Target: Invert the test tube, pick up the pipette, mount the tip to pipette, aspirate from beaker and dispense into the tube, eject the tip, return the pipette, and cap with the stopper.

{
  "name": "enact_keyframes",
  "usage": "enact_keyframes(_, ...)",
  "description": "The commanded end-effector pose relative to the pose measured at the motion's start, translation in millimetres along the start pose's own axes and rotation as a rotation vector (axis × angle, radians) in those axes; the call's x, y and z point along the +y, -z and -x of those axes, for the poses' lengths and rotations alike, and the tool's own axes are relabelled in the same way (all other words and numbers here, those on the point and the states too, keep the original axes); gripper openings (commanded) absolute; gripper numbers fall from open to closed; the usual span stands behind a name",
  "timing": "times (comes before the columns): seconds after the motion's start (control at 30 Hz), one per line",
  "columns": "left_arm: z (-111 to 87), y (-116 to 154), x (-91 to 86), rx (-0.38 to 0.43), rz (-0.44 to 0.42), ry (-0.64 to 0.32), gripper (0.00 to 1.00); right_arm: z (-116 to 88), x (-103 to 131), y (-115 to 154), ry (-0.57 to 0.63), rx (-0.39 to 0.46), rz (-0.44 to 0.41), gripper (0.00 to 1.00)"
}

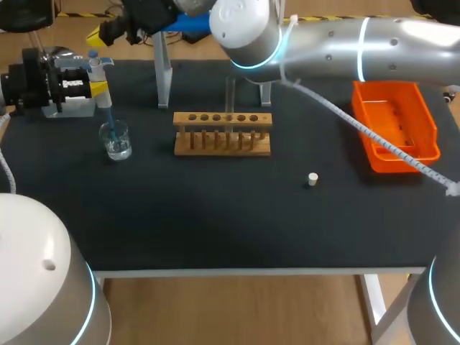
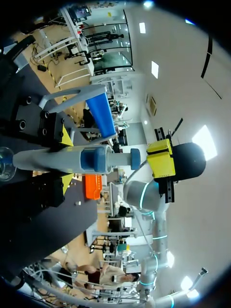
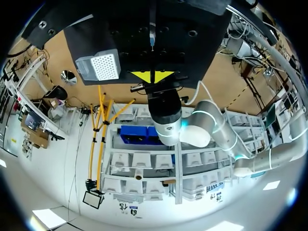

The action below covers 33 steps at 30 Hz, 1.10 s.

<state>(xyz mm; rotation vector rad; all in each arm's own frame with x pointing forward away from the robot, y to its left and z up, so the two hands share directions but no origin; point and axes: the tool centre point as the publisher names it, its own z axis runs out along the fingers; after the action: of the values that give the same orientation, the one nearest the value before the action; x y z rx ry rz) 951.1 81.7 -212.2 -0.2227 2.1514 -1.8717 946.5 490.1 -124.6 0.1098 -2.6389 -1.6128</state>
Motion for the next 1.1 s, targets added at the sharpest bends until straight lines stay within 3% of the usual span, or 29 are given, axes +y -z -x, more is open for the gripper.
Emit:
enact_keyframes(0.03, 0.5, 1.0, 0.3, 0.004, -0.002, -0.001, 0.00, 2.7, 0.3, -4.4, 0.004, 0.002, -0.010, 0.00)
enact_keyframes(1.1, 0.5, 1.0, 0.3, 0.004, -0.002, -0.001, 0.00, -1.6, -14.0, -15.9, 0.004, 0.010, -0.036, 0.00)
